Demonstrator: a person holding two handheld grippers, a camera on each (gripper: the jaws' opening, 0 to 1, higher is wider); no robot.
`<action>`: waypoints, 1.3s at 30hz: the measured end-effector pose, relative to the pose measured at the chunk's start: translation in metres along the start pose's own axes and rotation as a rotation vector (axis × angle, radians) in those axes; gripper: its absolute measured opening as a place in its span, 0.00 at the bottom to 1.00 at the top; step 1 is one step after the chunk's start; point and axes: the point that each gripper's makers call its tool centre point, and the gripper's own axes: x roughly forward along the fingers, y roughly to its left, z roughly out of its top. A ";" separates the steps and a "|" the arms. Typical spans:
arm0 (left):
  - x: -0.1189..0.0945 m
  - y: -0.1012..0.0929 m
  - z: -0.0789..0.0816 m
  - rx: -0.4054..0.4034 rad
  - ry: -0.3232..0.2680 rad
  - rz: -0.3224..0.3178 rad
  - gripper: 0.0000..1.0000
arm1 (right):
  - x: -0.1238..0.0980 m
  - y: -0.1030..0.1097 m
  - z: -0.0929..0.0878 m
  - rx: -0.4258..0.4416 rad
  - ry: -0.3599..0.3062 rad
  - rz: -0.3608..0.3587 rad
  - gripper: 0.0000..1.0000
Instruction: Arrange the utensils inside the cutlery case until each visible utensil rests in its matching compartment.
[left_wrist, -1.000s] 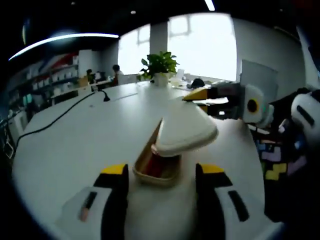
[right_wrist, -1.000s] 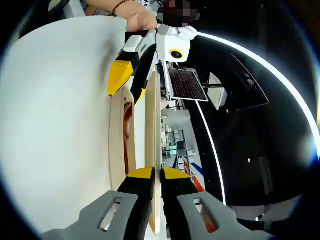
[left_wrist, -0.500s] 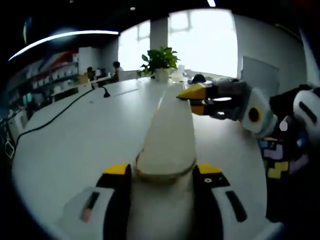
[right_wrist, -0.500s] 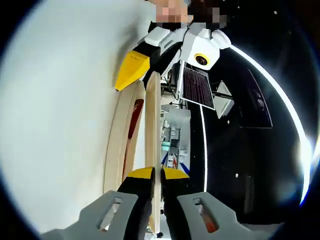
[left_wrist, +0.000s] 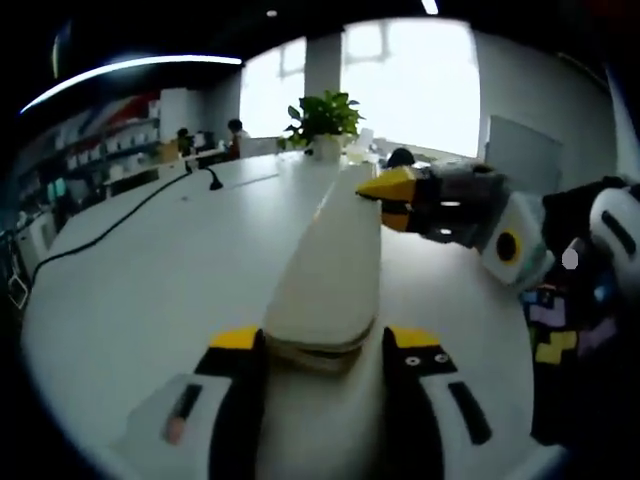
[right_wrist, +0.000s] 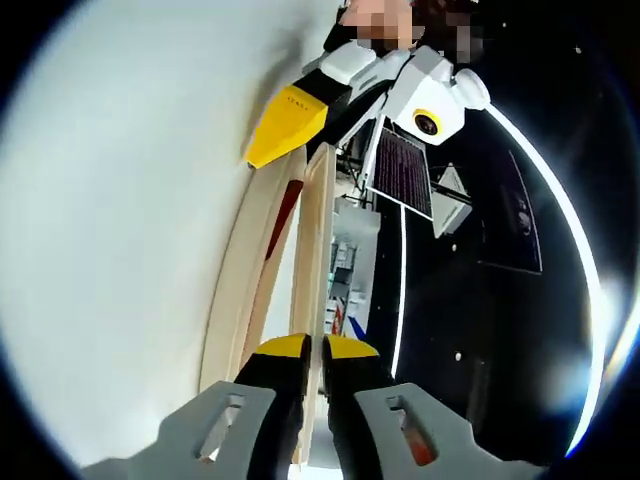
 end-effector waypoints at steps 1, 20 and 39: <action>0.001 0.000 0.000 -0.004 0.001 0.001 0.49 | 0.000 -0.003 0.000 -0.001 0.001 -0.013 0.03; -0.002 -0.002 -0.001 -0.038 -0.014 -0.013 0.48 | -0.007 0.006 0.007 0.013 -0.010 0.002 0.04; 0.005 -0.005 0.004 0.013 -0.001 -0.069 0.49 | -0.014 0.014 0.014 -0.054 -0.109 0.043 0.06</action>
